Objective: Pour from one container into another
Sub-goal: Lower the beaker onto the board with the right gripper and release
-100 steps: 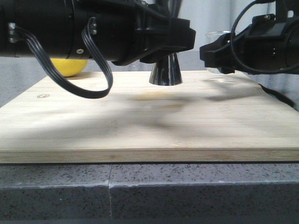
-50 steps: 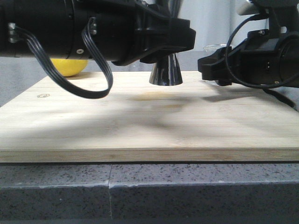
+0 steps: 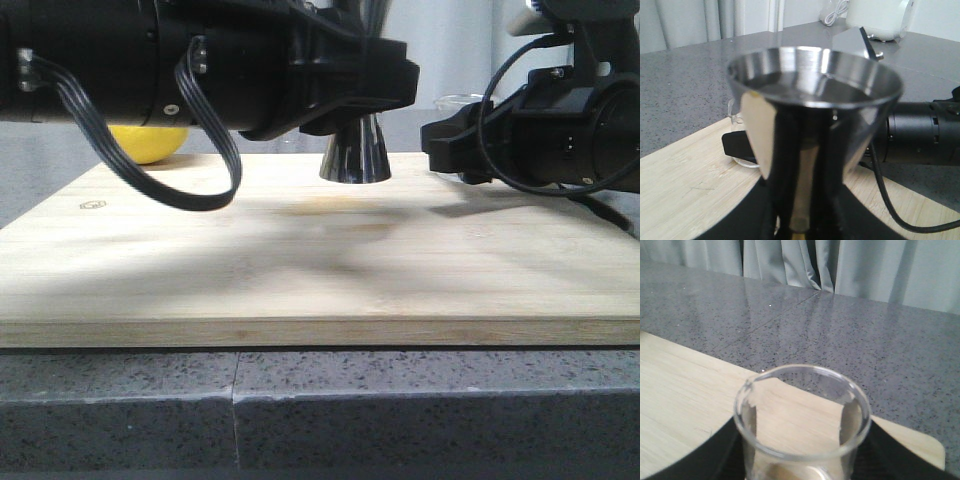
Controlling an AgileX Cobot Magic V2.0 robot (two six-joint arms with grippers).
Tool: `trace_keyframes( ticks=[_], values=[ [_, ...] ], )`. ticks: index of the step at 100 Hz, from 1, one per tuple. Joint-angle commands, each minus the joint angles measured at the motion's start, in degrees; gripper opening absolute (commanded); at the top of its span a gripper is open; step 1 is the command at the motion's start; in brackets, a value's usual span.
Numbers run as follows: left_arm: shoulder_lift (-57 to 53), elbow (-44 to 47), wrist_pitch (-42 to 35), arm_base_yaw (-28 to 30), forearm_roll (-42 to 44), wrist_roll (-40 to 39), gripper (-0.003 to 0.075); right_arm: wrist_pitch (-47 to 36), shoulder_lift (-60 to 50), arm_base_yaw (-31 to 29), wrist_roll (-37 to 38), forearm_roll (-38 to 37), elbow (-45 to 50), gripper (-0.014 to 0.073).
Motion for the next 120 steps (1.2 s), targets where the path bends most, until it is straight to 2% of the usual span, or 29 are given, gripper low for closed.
trace_keyframes(
  ticks=[1, 19, 40, 54, 120],
  values=[
    [-2.59, -1.91, -5.13, -0.18, -1.09, -0.44, -0.0019, -4.18, -1.82, -0.32, -0.12, 0.24, -1.09, 0.0244],
    [-2.59, -1.91, -5.13, -0.18, -1.09, -0.44, -0.0019, -4.18, -1.82, -0.32, -0.12, 0.24, -1.09, 0.0272],
    [-2.59, -1.91, -5.13, -0.18, -1.09, -0.44, -0.0019, -4.70, -2.03, -0.32, -0.12, 0.24, -1.09, 0.0479],
    [-2.59, -1.91, -5.13, -0.18, -1.09, -0.44, -0.0019, -6.56, -2.03, -0.32, -0.12, 0.36, -1.09, 0.0545],
    [-3.10, -1.91, -5.13, 1.14, -1.19, -0.44, -0.0019, -7.16, -12.33, -0.32, -0.22, 0.83, -1.32, 0.0548]
  ],
)
